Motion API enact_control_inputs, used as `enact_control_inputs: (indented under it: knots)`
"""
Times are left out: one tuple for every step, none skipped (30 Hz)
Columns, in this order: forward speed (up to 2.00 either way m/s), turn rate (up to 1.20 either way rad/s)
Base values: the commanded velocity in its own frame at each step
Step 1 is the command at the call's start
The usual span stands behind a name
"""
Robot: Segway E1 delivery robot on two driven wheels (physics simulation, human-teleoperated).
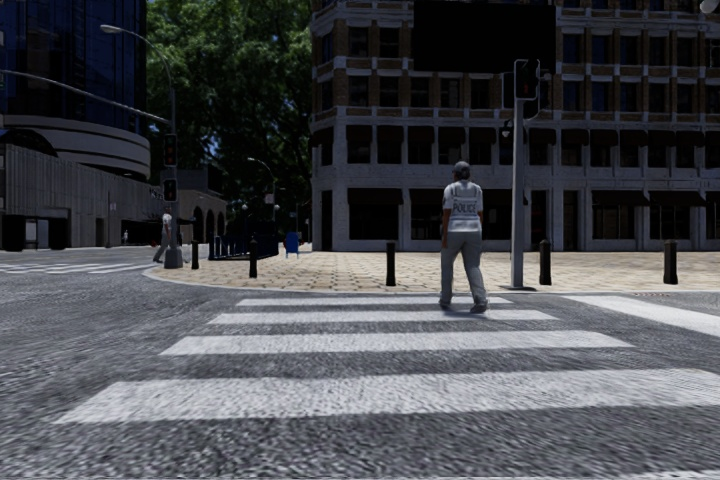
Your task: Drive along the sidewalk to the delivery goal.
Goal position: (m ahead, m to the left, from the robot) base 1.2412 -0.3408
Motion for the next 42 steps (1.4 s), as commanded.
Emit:
enact_control_inputs:
  knots:
    - [0.78,-0.54]
    - [0.78,-0.54]
    - [0.77,-0.54]
    - [0.73,-0.54]
    - [0.73,-0.54]
    - [0.68,-0.54]
    - [0.65,-0.54]
    - [0.63,-0.54]
    - [0.63,-0.54]
    - [0.62,-0.54]
    - [0.58,-0.54]
    - [0.57,-0.54]
    - [0.57,-0.54]
    - [0.57,-0.52]
    - [0.57,-0.38]
    - [0.56,-0.11]
    - [0.56,-0.11]
    - [0.56,0.0]
    - [0.56,0.0]
    - [0.56,0.0]
    - [0.56,0.0]
    - [0.56,0.0]
    - [0.56,0.0]
    - [0.56,0.0]
    - [0.56,0.0]
    - [0.56,0.0]
    - [0.56,0.0]
    - [0.56,0.0]
    - [0.56,0.0]
    - [0.56,0.0]
    - [0.56,0.0]
    - [0.56,0.0]
    - [0.56,0.0]
    - [0.56,0.0]
    - [0.56,0.0]
    - [0.56,0.0]
    - [0.56,0.0]
    - [0.56,0.0]
    - [0.56,0.0]
    - [0.56,0.0]
    - [0.56,0.0]
    - [0.56,0.0]
